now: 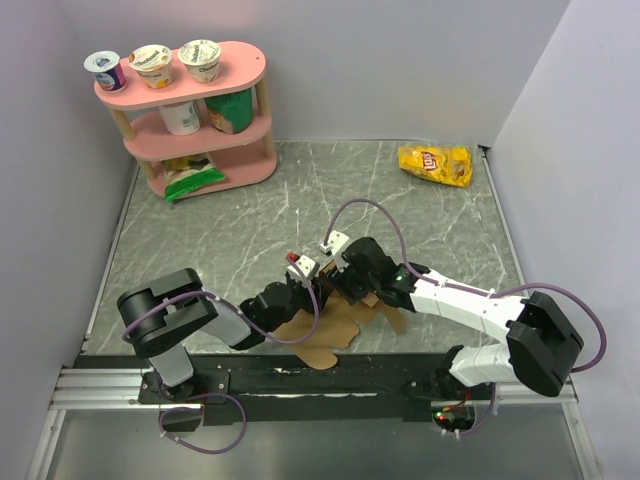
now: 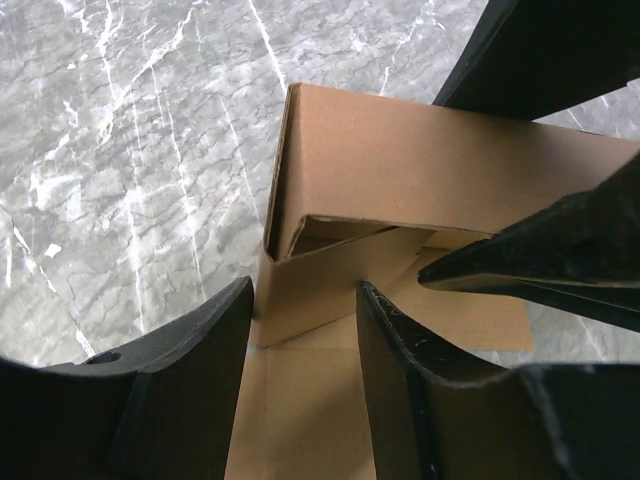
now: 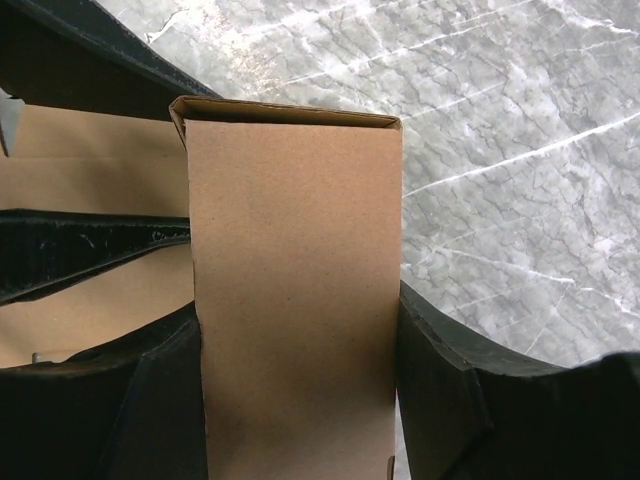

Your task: Fold the paper box

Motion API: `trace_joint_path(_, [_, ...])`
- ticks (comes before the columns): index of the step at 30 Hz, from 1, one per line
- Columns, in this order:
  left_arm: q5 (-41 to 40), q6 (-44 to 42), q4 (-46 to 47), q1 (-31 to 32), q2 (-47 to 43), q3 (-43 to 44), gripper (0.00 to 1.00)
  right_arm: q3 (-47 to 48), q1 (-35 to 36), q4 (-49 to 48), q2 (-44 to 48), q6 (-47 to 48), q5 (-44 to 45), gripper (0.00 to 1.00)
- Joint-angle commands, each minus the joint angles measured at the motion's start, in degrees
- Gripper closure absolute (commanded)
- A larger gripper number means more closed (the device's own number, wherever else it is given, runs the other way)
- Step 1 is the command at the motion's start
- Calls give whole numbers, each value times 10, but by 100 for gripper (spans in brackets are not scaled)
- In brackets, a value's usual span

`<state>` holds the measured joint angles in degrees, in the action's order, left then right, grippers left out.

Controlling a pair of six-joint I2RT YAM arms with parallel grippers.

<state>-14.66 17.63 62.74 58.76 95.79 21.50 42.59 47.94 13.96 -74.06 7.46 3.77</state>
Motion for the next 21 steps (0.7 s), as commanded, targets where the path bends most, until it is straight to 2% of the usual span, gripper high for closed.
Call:
trace_joint_path(1, [27,-8,58,-12,19,13,49,-13,-1,-20,19,6,-12,38])
trace_joint_path(13, [7,-8,128,-20,63,22,49,-17,0,-21,14,16,-17,39])
trace_joint_path(15, [13,-9,141,-20,66,22,53,-16,-1,-19,10,17,-14,39])
trace_joint_path(19, [6,-7,149,-20,70,18,73,-14,-1,-10,4,21,0,40])
trace_joint_path(21, [3,-7,149,-20,72,17,78,-15,-1,-9,1,26,6,40])
